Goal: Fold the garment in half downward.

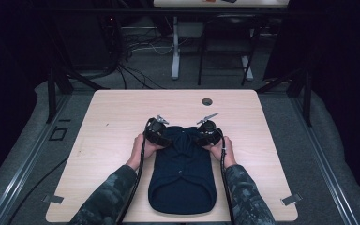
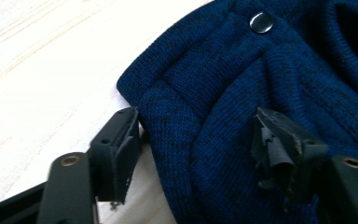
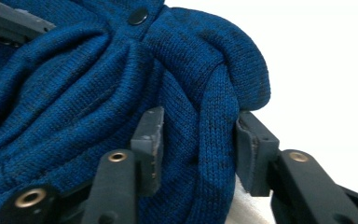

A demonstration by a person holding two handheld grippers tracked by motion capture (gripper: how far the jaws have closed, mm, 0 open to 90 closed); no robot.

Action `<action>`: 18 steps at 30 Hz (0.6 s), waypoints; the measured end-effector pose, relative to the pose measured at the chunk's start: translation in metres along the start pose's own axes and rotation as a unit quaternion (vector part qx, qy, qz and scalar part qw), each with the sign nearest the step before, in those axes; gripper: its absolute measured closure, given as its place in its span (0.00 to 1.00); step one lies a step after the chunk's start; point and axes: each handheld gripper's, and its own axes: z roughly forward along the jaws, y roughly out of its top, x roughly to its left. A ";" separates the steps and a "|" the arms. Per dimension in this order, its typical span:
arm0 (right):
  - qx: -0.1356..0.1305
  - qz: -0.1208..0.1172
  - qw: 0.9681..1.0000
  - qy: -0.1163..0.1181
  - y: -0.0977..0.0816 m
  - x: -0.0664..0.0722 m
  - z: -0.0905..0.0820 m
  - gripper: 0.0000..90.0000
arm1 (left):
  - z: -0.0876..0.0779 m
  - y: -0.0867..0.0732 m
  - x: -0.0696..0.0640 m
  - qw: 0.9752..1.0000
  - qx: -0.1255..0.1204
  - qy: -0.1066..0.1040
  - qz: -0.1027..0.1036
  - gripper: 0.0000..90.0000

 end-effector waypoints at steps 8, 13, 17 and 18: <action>0.000 0.000 1.000 0.005 -0.001 -0.001 -0.001 0.74 | -0.001 0.002 -0.002 1.000 0.004 -0.013 0.009 0.50; -0.010 0.003 1.000 0.007 -0.003 0.001 0.000 0.76 | -0.002 0.000 -0.004 1.000 -0.005 -0.022 0.014 0.62; -0.008 -0.008 1.000 -0.003 -0.003 0.004 -0.001 0.78 | -0.002 0.000 -0.005 0.999 -0.009 -0.031 0.017 0.74; -0.009 -0.010 1.000 -0.007 -0.004 0.005 -0.001 0.78 | -0.002 0.000 -0.006 0.999 -0.009 -0.030 0.019 0.74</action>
